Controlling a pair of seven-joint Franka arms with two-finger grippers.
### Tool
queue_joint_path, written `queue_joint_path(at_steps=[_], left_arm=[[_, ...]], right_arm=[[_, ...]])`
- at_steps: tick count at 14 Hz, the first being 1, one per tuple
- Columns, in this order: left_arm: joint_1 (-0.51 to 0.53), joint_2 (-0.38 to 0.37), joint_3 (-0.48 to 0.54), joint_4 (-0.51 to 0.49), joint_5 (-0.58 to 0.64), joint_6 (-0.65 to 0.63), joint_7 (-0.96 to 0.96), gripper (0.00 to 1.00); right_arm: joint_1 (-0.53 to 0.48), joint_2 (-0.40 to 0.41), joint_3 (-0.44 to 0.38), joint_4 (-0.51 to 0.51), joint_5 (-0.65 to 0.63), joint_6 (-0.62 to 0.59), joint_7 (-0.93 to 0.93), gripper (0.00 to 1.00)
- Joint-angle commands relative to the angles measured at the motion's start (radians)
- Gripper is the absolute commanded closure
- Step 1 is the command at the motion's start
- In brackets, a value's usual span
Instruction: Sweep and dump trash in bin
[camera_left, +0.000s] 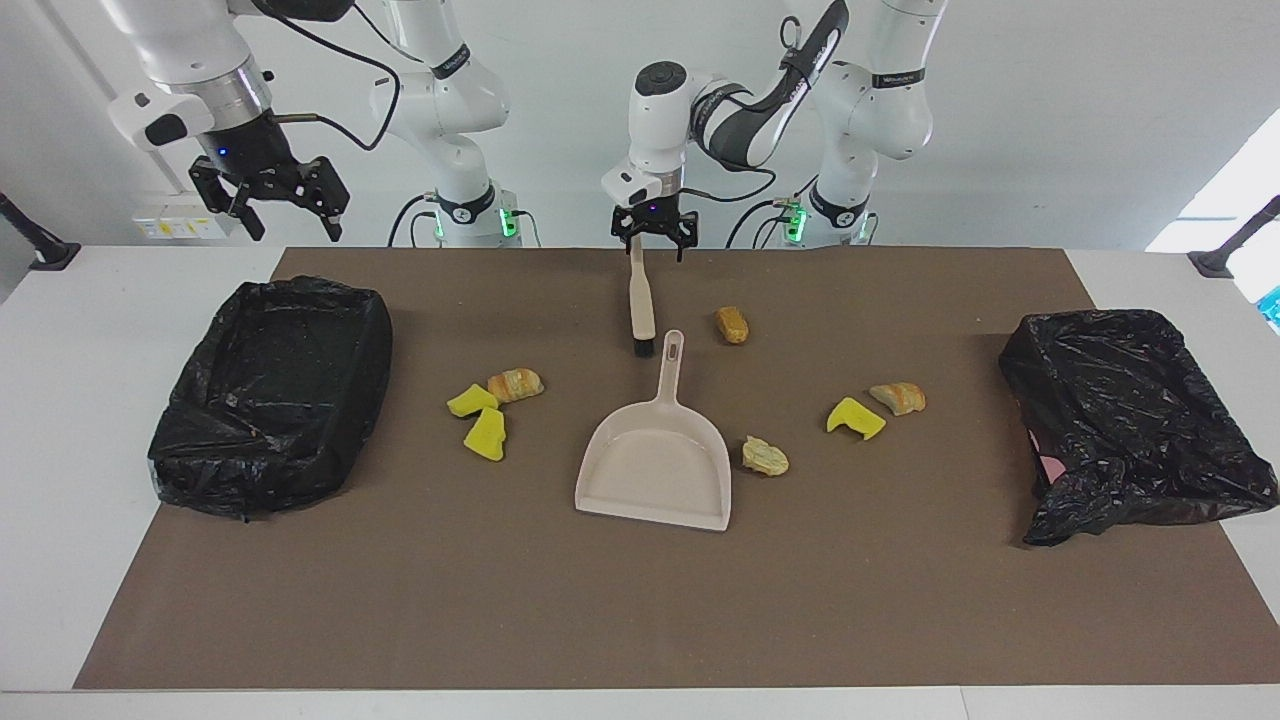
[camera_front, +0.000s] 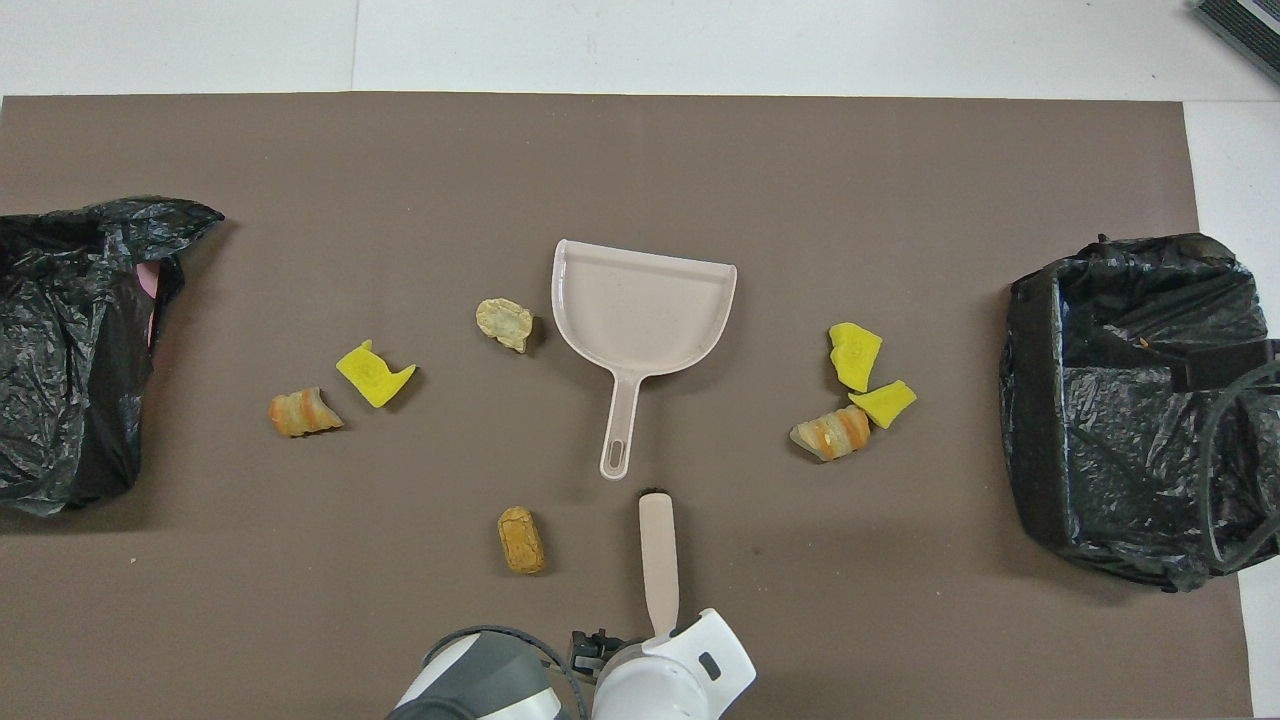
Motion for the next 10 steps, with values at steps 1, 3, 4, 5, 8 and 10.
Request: queue_joint_path(at_steps=[1,3,4,5,8,10], left_arm=[[-0.055,0.017,0.021,-0.021,-0.003,0.051,-0.027,0.0],[-0.08,0.067,0.021,-0.021,-0.003,0.109,-0.064,0.0],[-0.08,0.083,0.021,-0.02,-0.003,0.126,-0.066,0.0],[-0.08,0.096,0.021,-0.017,-0.003,0.13,-0.067,0.0],[-0.082,0.106,0.023,-0.009,-0.003,0.116,-0.07,0.48],[-0.08,0.095,0.023,-0.009,-0.004,0.097,-0.067,0.54]], right_arm=[[-0.007,-0.017,-0.002,-0.018,0.005,0.002,-0.02,0.0],[-0.007,-0.023,-0.002,-0.026,0.005,0.002,-0.02,0.0],[-0.007,-0.026,-0.003,-0.032,0.005,0.002,-0.02,0.0],[-0.007,-0.026,-0.003,-0.032,0.004,0.002,-0.02,0.0],[-0.007,-0.026,-0.003,-0.032,0.004,0.002,-0.02,0.0],[-0.007,-0.026,-0.003,-0.032,0.002,0.002,-0.02,0.0]])
